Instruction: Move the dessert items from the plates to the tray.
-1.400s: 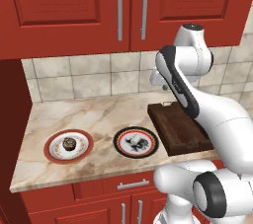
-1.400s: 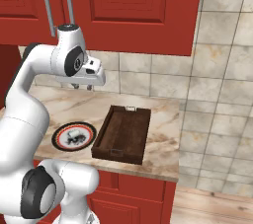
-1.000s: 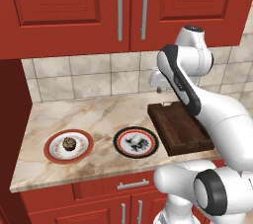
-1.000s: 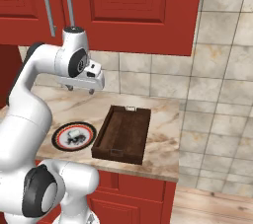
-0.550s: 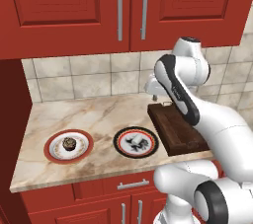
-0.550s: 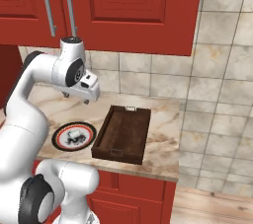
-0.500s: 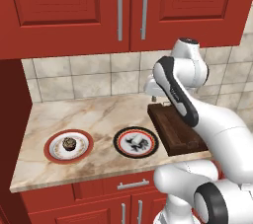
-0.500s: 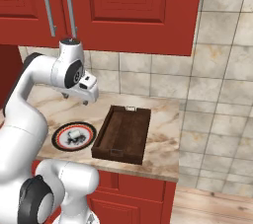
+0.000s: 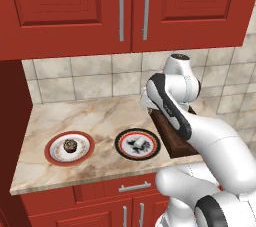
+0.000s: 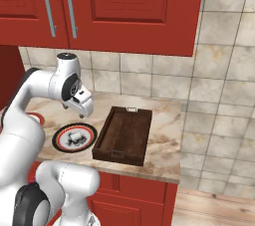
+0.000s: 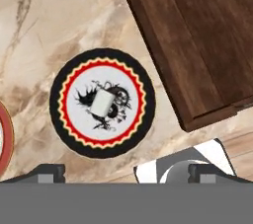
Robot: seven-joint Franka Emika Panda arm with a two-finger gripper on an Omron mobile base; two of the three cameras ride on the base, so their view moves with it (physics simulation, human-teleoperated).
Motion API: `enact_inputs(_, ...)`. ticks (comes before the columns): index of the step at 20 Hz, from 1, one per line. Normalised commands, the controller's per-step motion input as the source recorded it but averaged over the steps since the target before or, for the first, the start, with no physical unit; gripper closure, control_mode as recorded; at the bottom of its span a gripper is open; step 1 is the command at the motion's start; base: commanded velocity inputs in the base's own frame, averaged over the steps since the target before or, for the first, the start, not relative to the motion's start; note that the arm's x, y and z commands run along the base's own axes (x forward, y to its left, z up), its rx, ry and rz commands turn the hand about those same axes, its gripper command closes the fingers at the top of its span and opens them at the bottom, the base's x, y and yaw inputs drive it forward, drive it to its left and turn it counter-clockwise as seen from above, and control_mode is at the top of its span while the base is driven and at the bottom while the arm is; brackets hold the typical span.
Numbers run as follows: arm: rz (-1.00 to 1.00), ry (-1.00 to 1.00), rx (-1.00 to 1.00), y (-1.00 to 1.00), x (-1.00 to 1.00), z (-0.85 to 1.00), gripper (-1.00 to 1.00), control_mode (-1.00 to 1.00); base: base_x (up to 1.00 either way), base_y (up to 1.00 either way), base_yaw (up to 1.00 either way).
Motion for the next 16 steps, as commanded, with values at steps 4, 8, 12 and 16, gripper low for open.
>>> enact_inputs(4, -0.15, 0.11, 0.03, 0.23, 0.14, -0.74, -1.00, -1.00, 0.00, 0.00, 0.00)
enact_inputs(8, -0.11, 0.13, 0.00, 0.38, 0.25, -0.85, -1.00, -1.00, 0.00, 0.00, 0.00)
enact_inputs(12, -0.09, 0.11, 0.00, 0.25, 0.32, -0.74, -1.00, -1.00, 0.00, 0.00, 0.00)
enact_inputs(16, -0.05, 0.04, -0.08, 0.01, 0.33, -0.51, -1.00, -1.00, 0.00, 0.00, 0.00)
